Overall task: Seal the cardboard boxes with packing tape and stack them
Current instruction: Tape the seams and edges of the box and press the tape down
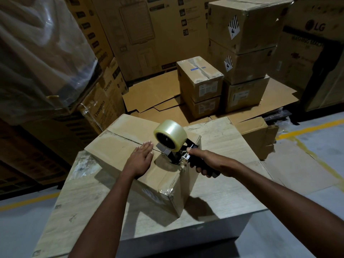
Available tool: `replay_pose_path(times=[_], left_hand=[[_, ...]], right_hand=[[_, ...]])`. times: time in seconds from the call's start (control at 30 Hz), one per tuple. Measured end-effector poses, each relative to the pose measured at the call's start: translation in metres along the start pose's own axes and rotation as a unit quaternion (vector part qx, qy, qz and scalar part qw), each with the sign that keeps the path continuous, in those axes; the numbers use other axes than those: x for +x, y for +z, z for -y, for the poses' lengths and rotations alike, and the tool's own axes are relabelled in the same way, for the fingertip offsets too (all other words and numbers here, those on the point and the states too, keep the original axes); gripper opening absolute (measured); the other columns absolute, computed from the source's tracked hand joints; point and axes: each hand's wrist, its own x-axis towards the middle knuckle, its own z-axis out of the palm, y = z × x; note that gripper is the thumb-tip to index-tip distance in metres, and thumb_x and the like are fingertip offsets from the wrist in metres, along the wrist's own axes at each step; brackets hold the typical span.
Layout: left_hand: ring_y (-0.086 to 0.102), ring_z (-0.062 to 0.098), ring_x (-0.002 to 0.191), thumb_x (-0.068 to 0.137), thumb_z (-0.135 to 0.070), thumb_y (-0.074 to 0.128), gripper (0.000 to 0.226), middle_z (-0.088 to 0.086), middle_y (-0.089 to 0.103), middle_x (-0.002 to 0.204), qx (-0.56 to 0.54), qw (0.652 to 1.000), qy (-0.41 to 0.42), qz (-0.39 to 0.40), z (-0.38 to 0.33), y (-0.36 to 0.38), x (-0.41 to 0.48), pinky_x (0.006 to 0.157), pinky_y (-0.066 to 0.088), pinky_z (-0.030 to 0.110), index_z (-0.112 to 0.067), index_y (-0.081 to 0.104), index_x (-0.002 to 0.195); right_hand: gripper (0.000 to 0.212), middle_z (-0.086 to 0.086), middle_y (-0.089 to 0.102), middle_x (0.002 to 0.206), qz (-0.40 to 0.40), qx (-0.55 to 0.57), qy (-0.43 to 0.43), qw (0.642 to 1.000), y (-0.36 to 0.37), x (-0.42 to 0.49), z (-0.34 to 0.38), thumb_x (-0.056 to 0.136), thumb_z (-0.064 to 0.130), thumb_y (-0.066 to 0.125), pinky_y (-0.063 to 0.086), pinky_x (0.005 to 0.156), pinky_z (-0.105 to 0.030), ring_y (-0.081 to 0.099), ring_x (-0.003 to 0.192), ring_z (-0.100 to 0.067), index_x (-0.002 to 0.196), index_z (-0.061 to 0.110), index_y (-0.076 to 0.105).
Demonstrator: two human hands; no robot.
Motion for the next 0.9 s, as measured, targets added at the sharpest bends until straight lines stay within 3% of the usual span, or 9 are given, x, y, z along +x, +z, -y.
replay_pose_path(times=[0.23, 0.37, 0.47, 0.9], left_hand=[[0.013, -0.001, 0.153, 0.110, -0.034, 0.031, 0.049, -0.014, 0.022, 0.167, -0.031, 0.999, -0.015, 0.004, 0.003, -0.004, 0.003, 0.127, 0.006, 0.035, -0.029, 0.032, 0.160], [0.015, 0.000, 0.153, 0.110, -0.034, 0.031, 0.049, -0.014, 0.023, 0.167, -0.032, 0.999, -0.019, 0.007, 0.002, -0.004, 0.004, 0.127, 0.007, 0.036, -0.029, 0.034, 0.159], [0.015, 0.002, 0.153, 0.111, -0.034, 0.031, 0.049, -0.013, 0.023, 0.167, -0.032, 0.999, -0.016, 0.006, 0.002, -0.005, 0.003, 0.127, 0.007, 0.036, -0.028, 0.034, 0.159], [0.004, 0.007, 0.156, 0.111, -0.041, 0.024, 0.055, -0.007, 0.010, 0.170, 0.013, 0.998, 0.046, 0.037, -0.019, -0.001, -0.011, 0.128, 0.004, 0.035, -0.024, 0.019, 0.163]], right_hand=[[0.070, 0.001, 0.053, 0.069, -0.028, -0.003, -0.012, 1.000, -0.005, -0.009, -0.008, 0.096, 0.077, 0.041, 0.032, 0.044, -0.020, 0.042, 0.050, -0.010, 0.098, 0.011, 0.066], [0.071, -0.002, 0.053, 0.074, -0.030, 0.019, -0.006, 0.999, -0.020, -0.027, -0.028, 0.094, 0.078, 0.041, 0.031, 0.050, -0.028, 0.041, 0.056, -0.014, 0.096, 0.011, 0.066], [0.067, -0.001, 0.052, 0.072, -0.035, 0.013, -0.003, 0.999, -0.023, -0.042, -0.035, 0.098, 0.072, 0.040, 0.033, 0.047, -0.024, 0.040, 0.053, -0.012, 0.097, 0.010, 0.063], [0.070, -0.003, 0.051, 0.072, -0.056, 0.015, 0.009, 0.998, -0.011, -0.046, -0.040, 0.099, 0.072, 0.038, 0.029, 0.051, -0.028, 0.039, 0.054, -0.016, 0.100, 0.007, 0.062]])
